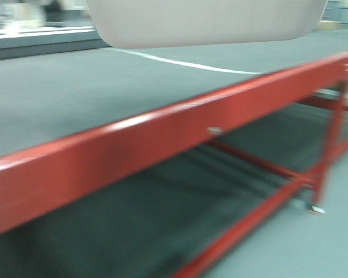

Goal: Grab white bin and place on right shelf
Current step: 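Drive the base away from the red table carrying the bin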

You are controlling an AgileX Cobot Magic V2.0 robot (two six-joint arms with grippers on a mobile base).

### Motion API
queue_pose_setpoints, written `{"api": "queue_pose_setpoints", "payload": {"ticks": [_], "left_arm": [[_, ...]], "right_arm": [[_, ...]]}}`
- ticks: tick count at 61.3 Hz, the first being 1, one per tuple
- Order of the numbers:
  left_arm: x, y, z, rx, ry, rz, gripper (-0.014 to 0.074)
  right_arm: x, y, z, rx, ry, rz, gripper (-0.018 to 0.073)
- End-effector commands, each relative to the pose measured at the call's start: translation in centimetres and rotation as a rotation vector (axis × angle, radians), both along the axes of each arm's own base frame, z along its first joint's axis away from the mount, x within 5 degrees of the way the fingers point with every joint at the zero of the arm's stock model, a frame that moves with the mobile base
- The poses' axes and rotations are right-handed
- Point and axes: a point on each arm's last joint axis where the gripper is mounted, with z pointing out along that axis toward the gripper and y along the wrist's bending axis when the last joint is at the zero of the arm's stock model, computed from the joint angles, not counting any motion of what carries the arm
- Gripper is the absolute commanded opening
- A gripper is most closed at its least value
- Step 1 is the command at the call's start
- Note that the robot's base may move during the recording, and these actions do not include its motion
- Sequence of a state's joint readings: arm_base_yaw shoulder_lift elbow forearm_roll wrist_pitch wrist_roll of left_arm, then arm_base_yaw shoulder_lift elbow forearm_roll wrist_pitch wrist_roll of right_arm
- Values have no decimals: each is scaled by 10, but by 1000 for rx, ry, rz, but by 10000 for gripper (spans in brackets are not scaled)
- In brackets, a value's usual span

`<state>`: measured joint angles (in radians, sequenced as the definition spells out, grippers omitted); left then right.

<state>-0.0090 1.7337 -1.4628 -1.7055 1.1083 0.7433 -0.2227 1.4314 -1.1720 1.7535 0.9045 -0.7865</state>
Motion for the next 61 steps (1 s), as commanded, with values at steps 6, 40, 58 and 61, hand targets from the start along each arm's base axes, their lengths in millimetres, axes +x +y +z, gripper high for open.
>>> {"api": "queue_pose_setpoints", "payload": {"ticks": [6,40,58,61], "left_arm": [[-32,-12,42,-113,-143,-198,-126],[-32,-12,42,-113,-143,-198,-126],[-32,-12,42,-113,-143,-198,-126],[-32,-12,42,-113,-143,-198,-126]], "right_arm": [[-14,5,33,129,-114,31,57],[-14,5,33,129,-114,31,57],[-14,5,33,129,-114,31,57],[-14,5,33,129,-114,31,57]]}}
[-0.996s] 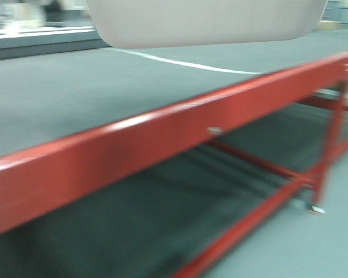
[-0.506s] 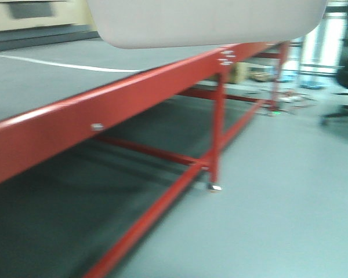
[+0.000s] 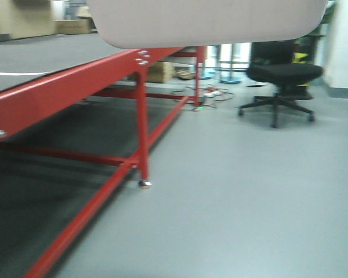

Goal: Grab white bin and place on right shelf
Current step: 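Drive the base away from the red table carrying the bin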

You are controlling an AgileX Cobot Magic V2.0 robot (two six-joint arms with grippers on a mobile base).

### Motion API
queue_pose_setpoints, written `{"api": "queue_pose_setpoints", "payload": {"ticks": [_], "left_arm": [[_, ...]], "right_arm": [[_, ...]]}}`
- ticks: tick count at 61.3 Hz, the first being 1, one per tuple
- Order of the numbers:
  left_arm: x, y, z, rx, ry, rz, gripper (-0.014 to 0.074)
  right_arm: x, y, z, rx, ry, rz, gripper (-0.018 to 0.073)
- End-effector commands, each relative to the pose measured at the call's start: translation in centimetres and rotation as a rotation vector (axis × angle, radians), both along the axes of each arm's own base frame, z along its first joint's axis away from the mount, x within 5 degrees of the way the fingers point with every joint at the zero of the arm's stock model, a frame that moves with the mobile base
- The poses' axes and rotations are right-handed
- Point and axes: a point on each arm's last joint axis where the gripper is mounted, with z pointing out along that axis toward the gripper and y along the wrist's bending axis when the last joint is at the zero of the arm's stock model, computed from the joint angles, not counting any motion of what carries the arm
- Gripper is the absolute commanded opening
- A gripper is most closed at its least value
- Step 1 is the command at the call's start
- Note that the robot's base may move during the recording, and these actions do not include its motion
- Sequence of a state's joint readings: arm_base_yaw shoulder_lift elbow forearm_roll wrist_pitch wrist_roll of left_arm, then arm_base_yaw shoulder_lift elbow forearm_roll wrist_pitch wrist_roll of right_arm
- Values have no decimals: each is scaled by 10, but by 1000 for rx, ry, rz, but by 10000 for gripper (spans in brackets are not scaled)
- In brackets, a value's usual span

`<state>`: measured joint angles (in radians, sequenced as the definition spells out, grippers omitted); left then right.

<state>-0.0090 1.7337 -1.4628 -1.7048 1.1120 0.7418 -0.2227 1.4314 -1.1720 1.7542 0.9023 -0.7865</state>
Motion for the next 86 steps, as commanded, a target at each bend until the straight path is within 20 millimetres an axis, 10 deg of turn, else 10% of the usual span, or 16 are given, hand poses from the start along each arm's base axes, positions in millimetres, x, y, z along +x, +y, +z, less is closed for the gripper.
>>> {"api": "queue_pose_setpoints", "payload": {"ticks": [1,86], "left_arm": [[-32,-11,42,-113,-144,-194,-126],[-32,-11,42,-113,-144,-194,-126]], "right_arm": [[-14,5,33,128,-114,33,57],[-14,5,33,128,-114,33,57]]}}
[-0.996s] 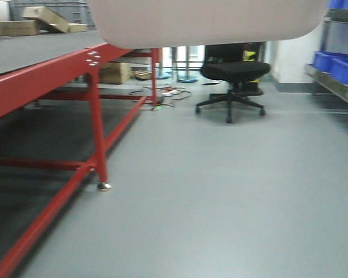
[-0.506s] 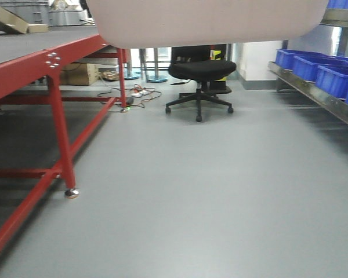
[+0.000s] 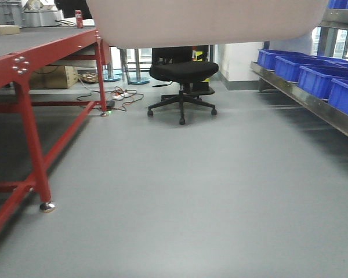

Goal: Grab white bin and place on right shelf
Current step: 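Drive the base away from the red table carrying the bin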

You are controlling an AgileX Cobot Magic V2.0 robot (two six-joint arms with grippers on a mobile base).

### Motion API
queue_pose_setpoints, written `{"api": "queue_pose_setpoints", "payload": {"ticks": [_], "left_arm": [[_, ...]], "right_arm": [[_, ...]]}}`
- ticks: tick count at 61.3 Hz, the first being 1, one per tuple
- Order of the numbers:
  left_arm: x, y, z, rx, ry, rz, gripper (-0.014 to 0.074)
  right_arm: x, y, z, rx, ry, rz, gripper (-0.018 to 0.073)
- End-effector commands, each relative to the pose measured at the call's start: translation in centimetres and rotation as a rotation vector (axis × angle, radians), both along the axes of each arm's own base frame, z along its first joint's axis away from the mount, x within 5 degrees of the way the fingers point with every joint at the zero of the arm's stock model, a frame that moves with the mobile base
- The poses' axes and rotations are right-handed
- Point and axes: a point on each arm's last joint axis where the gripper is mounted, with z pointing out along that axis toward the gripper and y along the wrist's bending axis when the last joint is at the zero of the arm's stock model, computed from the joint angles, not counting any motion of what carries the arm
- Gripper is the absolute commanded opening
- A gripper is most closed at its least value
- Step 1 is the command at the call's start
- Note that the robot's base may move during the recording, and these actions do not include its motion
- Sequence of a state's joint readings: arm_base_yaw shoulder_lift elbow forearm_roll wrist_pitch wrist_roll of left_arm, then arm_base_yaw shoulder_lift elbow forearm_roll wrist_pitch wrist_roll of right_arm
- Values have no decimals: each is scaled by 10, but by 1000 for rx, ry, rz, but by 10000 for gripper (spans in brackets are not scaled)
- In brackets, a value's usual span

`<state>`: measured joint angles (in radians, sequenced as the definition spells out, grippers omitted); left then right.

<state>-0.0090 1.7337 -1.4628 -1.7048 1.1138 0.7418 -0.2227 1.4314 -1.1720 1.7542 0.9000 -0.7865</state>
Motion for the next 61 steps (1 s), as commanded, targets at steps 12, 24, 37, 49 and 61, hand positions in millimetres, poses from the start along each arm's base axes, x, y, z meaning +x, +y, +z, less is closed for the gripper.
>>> {"api": "queue_pose_setpoints", "payload": {"ticks": [12,24,37,49,61], "left_arm": [[-32,-11,42,-113,-143,-192,-126],[-32,-11,42,-113,-143,-192,-126],[-32,-11,42,-113,-143,-192,-126],[-32,-11,42,-112,-143,-190,-126],[-32,-11,42,-112,-143,-190,-126]], "right_arm": [[-14,5,33,129,-115,36,57],[-14,5,33,128,-115,34,57],[-14,5,33,128,-115,34,57],[-14,5,33,128,-114,33,57],[-14,5,33,128,-114,33,57]]}}
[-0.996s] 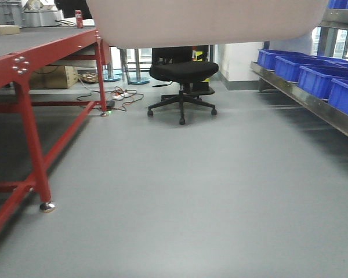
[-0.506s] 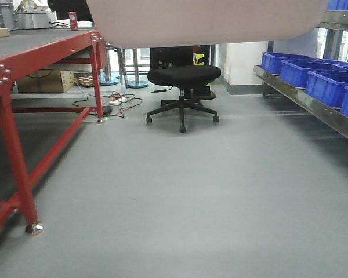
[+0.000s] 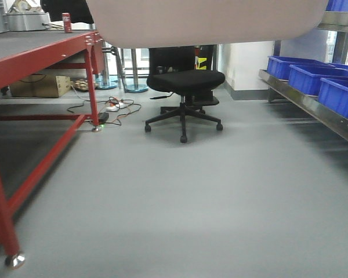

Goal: Grab white bin and place on right shelf
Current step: 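Drive the base away from the red table carrying the bin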

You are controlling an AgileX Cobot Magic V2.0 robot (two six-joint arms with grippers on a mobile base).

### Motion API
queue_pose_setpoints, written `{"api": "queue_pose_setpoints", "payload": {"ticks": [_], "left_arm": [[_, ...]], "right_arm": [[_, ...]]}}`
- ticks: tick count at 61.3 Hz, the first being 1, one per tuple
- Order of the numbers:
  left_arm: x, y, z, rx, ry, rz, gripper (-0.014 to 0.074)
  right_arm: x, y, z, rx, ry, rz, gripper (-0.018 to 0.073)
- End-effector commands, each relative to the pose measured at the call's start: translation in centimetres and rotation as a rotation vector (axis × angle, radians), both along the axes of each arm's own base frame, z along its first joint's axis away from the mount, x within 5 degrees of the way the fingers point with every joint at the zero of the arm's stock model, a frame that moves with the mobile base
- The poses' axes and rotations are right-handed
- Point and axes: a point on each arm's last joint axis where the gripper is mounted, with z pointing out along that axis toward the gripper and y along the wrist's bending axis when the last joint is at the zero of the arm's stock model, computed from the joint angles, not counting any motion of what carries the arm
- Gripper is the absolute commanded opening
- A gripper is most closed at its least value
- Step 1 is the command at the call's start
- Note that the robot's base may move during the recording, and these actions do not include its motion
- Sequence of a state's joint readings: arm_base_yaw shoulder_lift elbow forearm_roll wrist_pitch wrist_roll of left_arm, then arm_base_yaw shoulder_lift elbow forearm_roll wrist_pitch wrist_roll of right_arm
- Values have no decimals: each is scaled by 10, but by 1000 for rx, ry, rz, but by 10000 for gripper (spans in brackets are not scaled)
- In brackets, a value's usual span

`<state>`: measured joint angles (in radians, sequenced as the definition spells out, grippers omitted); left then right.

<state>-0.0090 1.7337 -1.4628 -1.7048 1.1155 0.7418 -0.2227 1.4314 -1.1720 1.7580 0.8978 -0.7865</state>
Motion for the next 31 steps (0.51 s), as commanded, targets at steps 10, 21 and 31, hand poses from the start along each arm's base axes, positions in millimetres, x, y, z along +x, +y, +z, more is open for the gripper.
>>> {"api": "queue_pose_setpoints", "payload": {"ticks": [10,21,31], "left_arm": [[-32,-11,42,-112,-143,-188,-126],[-32,-11,42,-112,-143,-188,-126],[-32,-11,42,-112,-143,-188,-126]], "right_arm": [[-14,6,33,125,-114,36,57],[-14,6,33,125,-114,36,57],[-14,6,33,125,-114,36,57]]}}
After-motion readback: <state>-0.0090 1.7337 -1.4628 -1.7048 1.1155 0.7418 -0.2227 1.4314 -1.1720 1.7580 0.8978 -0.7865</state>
